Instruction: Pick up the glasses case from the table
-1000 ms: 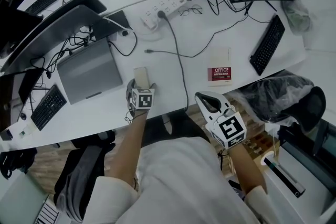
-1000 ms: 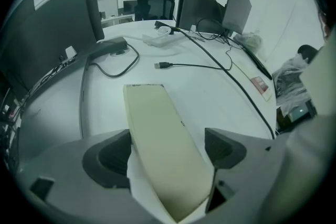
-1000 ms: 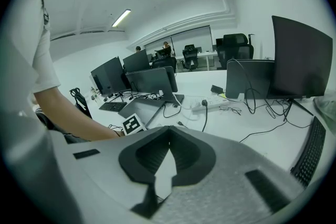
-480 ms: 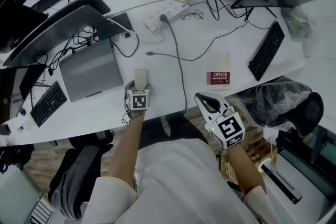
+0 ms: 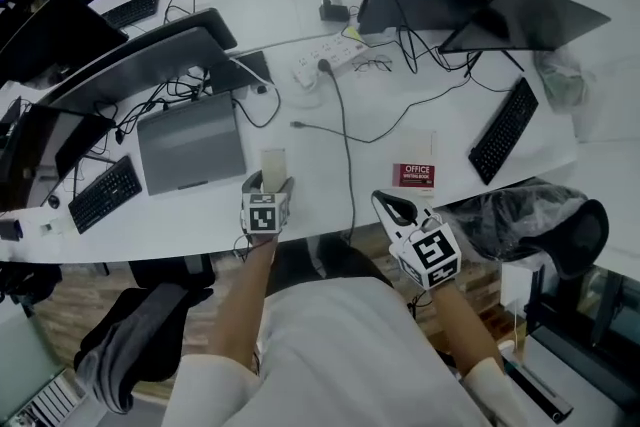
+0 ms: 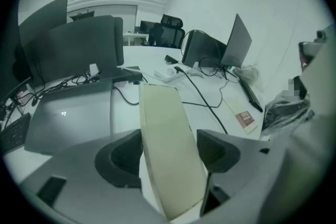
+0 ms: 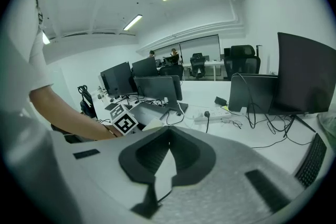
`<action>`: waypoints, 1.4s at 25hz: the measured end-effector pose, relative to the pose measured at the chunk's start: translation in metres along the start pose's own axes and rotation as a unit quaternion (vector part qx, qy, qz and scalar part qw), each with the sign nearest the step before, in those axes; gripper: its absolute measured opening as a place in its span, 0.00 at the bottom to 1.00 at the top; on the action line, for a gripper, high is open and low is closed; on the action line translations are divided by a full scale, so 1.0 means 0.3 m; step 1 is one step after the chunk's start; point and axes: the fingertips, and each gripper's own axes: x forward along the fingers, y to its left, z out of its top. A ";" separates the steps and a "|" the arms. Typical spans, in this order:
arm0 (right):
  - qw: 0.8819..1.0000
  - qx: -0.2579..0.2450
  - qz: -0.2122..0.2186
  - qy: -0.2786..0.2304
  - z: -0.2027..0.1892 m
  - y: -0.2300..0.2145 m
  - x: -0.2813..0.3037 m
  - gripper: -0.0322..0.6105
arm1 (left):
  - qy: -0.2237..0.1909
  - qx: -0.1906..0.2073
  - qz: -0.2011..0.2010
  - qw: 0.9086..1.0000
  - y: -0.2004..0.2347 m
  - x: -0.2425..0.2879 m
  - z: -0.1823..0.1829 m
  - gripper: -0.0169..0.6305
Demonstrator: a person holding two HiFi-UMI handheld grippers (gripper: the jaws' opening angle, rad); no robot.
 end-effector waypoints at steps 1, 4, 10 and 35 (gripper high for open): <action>1.000 -0.002 0.002 -0.003 0.007 0.005 -0.009 0.05 | -0.012 -0.001 0.002 1.000 0.000 -0.029 0.013 0.52; 1.000 -0.011 0.010 -0.013 0.033 0.020 -0.030 0.05 | -0.048 -0.007 0.004 0.999 -0.006 -0.124 0.055 0.52; 0.999 -0.031 0.030 -0.034 0.096 0.053 -0.056 0.05 | -0.114 -0.020 0.004 0.993 -0.017 -0.348 0.154 0.52; 0.987 -0.081 0.015 -0.138 0.575 0.179 -0.120 0.05 | -0.317 0.017 -0.012 0.948 0.114 -1.188 0.493 0.52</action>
